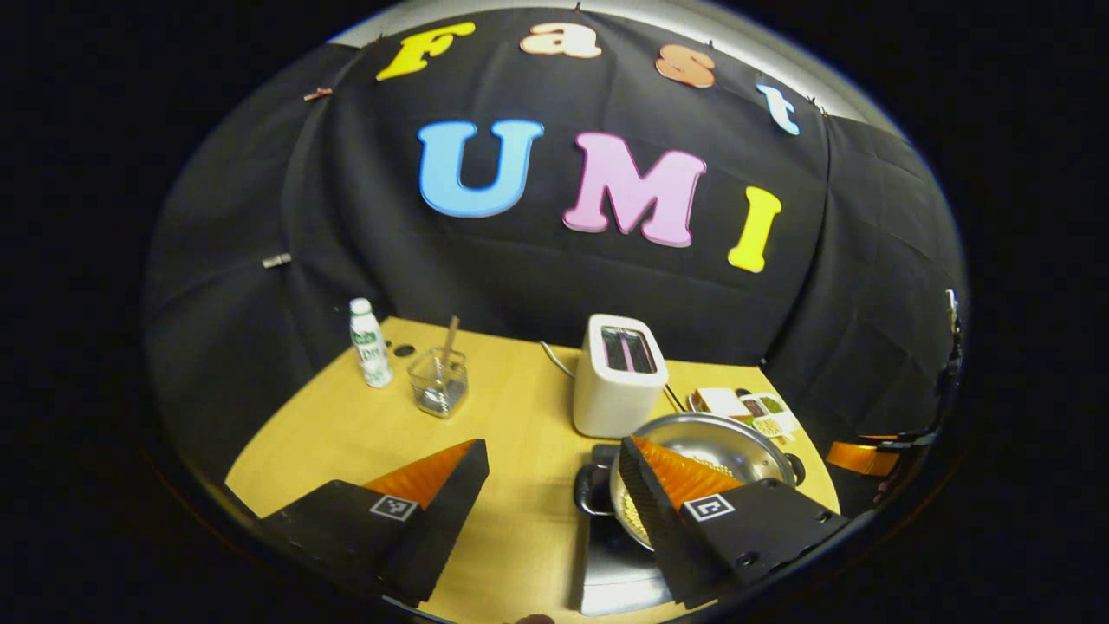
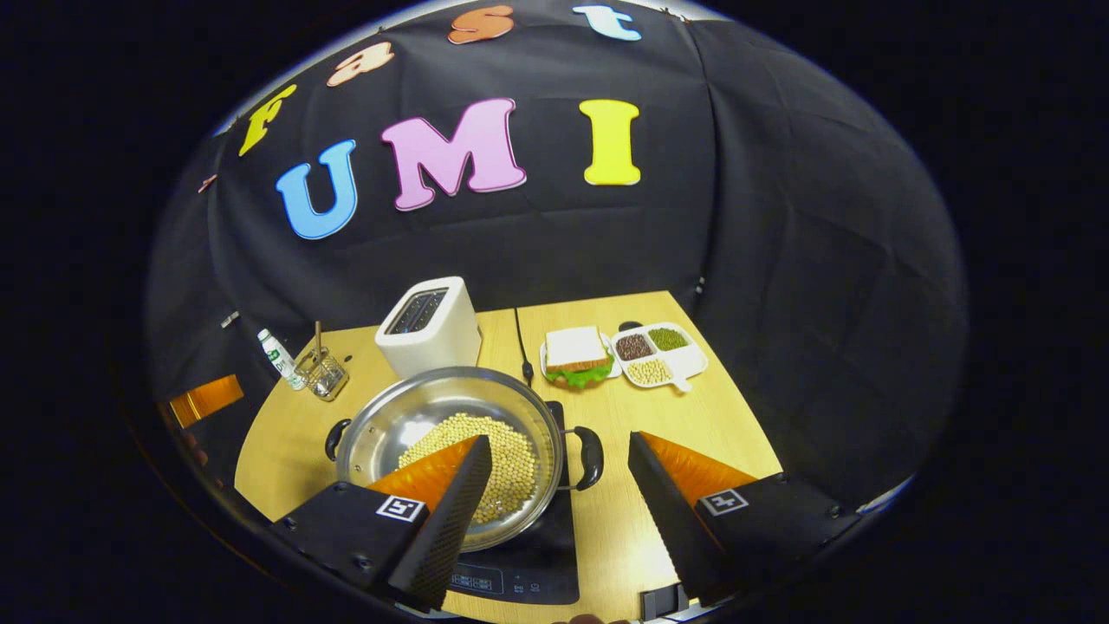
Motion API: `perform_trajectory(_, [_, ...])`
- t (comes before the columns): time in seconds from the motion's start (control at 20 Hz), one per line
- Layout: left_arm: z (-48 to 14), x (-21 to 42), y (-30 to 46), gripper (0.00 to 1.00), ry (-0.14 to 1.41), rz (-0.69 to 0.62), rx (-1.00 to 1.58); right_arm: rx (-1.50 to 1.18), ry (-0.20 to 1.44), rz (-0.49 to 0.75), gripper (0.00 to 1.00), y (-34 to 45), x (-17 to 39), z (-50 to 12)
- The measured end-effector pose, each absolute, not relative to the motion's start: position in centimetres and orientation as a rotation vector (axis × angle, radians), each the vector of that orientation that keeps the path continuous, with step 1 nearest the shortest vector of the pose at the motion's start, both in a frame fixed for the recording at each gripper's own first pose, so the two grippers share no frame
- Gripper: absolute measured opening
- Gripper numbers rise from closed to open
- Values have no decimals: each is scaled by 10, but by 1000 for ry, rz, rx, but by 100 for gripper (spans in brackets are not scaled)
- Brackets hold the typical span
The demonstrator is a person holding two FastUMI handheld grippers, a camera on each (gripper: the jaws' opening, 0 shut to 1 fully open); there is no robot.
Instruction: First push the handle of the pot to place it horizontally, then grasp the pot with both hands and set it on the induction cooktop.
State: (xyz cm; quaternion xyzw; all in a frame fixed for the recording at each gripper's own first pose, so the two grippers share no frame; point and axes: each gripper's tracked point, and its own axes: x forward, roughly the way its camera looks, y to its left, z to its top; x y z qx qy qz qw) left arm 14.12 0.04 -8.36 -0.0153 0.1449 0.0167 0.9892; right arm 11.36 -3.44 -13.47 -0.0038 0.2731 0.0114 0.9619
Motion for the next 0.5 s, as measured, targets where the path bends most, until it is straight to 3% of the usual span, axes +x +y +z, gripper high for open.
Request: perform_trajectory(0.5, [-6,58,30,95,41,55,71,-10,120,-6,98,-23,70,-18])
